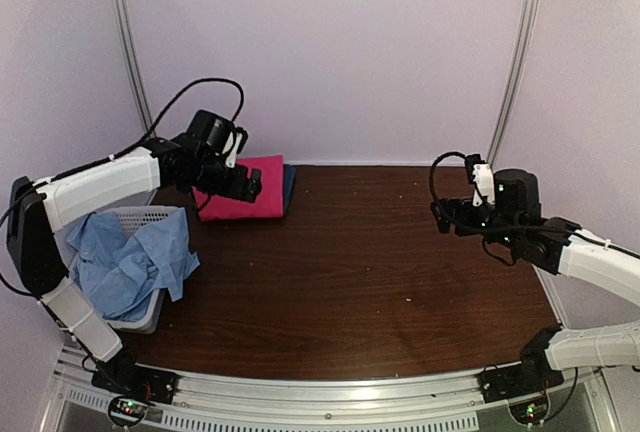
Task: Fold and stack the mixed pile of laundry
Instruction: Reset both arms
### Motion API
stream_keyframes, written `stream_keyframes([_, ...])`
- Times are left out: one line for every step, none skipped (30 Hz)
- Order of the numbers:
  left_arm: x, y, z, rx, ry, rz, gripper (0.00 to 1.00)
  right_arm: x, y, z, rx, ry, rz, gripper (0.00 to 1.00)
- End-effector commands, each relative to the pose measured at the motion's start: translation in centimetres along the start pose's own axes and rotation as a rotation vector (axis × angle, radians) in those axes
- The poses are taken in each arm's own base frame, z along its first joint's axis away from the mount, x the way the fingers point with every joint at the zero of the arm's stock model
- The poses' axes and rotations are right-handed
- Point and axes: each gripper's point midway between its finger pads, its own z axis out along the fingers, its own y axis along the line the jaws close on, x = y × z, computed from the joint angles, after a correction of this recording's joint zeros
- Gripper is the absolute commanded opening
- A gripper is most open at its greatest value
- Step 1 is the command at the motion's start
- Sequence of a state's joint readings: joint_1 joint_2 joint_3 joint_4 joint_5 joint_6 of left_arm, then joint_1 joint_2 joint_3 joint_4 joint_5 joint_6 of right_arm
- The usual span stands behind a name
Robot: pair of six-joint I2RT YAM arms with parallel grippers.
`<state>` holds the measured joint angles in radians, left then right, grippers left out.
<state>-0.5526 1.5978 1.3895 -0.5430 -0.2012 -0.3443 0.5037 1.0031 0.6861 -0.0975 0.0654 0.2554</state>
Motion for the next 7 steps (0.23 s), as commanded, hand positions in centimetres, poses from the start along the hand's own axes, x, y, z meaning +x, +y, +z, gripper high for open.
stream_keyframes([7.7, -2.6, 0.6, 0.062, 0.111, 0.066, 0.98, 4.4, 0.3, 0.1, -0.067, 0.089, 0.097, 1.0])
stream_keyframes([8.5, -3.2, 0.6, 0.083, 0.11, 0.063, 0.98, 5.1, 0.4, 0.1, -0.078, 0.096, 0.108, 1.0])
stream_keyframes([9.3, -3.3, 0.7, 0.089, 0.116, 0.052, 0.98, 5.6, 0.4, 0.1, -0.087, 0.099, 0.119, 1.0])
stream_keyframes([9.7, -3.4, 0.8, 0.097, 0.115, 0.037, 0.98, 6.1, 0.4, 0.1, -0.092, 0.105, 0.13, 1.0])
stream_keyframes([10.0, -3.4, 0.9, 0.099, 0.119, 0.03, 0.98, 6.5, 0.4, 0.1, -0.095, 0.108, 0.137, 1.0])
stream_keyframes([10.1, -3.4, 1.0, 0.101, 0.118, 0.027, 0.98, 6.7, 0.4, 0.1, -0.097, 0.111, 0.143, 1.0])
stream_keyframes([9.9, -3.6, 1.0, 0.105, 0.114, 0.027, 0.98, 6.8, 0.5, 0.1, -0.103, 0.114, 0.141, 1.0])
